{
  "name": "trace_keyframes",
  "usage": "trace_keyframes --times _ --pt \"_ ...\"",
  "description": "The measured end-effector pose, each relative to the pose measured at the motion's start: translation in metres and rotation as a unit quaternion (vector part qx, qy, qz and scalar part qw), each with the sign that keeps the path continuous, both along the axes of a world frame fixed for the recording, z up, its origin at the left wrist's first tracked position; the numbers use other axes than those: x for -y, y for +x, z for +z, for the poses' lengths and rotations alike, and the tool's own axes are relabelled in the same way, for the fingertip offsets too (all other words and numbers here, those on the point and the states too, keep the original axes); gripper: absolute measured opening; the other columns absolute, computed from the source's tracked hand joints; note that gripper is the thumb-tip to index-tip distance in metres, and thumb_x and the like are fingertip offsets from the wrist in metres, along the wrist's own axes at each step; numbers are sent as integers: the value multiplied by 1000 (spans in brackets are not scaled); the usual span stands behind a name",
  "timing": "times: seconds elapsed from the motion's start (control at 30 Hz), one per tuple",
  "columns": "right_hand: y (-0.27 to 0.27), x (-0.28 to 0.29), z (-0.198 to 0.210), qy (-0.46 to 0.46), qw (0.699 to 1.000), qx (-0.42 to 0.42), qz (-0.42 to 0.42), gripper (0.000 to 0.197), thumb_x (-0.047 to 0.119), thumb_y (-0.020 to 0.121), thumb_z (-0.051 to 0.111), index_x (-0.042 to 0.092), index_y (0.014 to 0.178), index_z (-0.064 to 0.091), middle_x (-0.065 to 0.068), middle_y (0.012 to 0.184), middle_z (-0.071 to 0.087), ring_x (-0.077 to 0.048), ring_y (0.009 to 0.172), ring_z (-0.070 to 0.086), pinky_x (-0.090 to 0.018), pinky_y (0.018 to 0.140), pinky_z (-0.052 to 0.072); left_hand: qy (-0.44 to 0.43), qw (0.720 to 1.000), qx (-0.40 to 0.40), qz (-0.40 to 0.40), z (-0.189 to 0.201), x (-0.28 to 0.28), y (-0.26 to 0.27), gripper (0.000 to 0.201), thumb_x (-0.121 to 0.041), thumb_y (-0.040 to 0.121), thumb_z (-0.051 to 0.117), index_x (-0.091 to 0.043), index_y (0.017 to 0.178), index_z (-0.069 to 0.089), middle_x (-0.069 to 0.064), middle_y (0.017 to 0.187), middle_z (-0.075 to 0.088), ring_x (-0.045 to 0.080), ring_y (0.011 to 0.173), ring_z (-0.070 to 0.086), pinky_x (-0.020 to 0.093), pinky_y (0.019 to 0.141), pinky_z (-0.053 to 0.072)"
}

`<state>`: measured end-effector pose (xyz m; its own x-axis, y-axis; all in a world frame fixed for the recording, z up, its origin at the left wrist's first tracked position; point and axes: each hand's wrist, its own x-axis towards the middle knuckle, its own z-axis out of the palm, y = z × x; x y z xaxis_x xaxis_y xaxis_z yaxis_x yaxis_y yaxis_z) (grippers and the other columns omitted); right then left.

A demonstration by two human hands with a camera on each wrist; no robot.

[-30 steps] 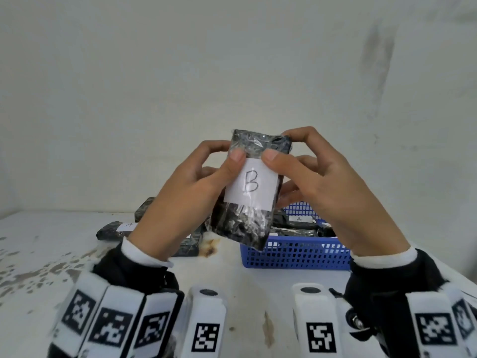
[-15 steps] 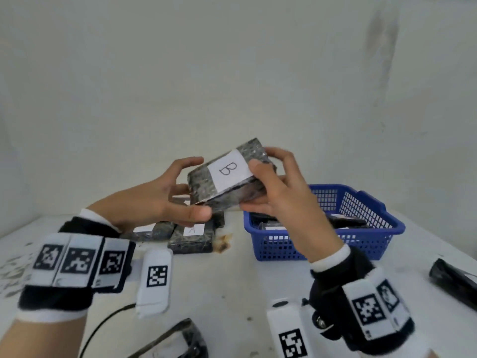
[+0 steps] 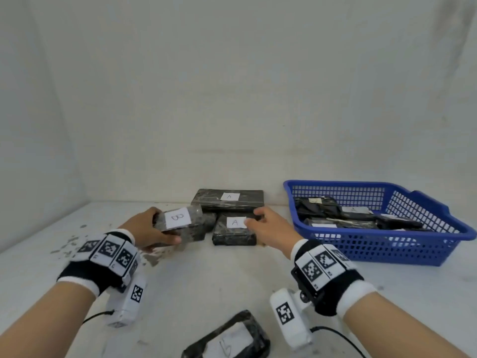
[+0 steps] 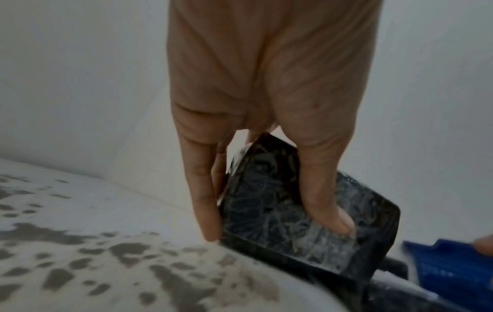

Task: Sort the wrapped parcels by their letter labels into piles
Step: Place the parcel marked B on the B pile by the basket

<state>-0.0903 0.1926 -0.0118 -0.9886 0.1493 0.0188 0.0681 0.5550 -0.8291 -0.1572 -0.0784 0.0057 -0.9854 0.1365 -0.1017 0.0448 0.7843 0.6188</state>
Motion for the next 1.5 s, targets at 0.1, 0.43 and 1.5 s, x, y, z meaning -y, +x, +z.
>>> trace_keyframes --times 0.1,0.43,1.5 --pt "-13 -6 -9 40 998 55 -12 61 34 100 54 12 152 32 -11 142 51 -24 110 59 -34 94 52 -35 999 20 10 -16 10 -15 77 -34 68 86 -15 129 43 -1 104 54 20 87 62 32 68 60" --pt "-41 -3 -37 17 996 85 -21 46 30 95 66 4 132 57 -8 107 62 -18 80 62 -26 76 56 -35 999 11 0 -33 -11 -45 115 -30 72 85 -13 155 7 11 154 35 27 138 39 32 108 31" --pt "110 -9 16 238 920 20 309 67 21 78 84 35 135 53 12 131 57 -9 111 51 -32 104 41 155 986 -52 -35 -8 -30 78 36 -39 91 60 -12 115 55 10 106 69 21 83 67 35 76 55"
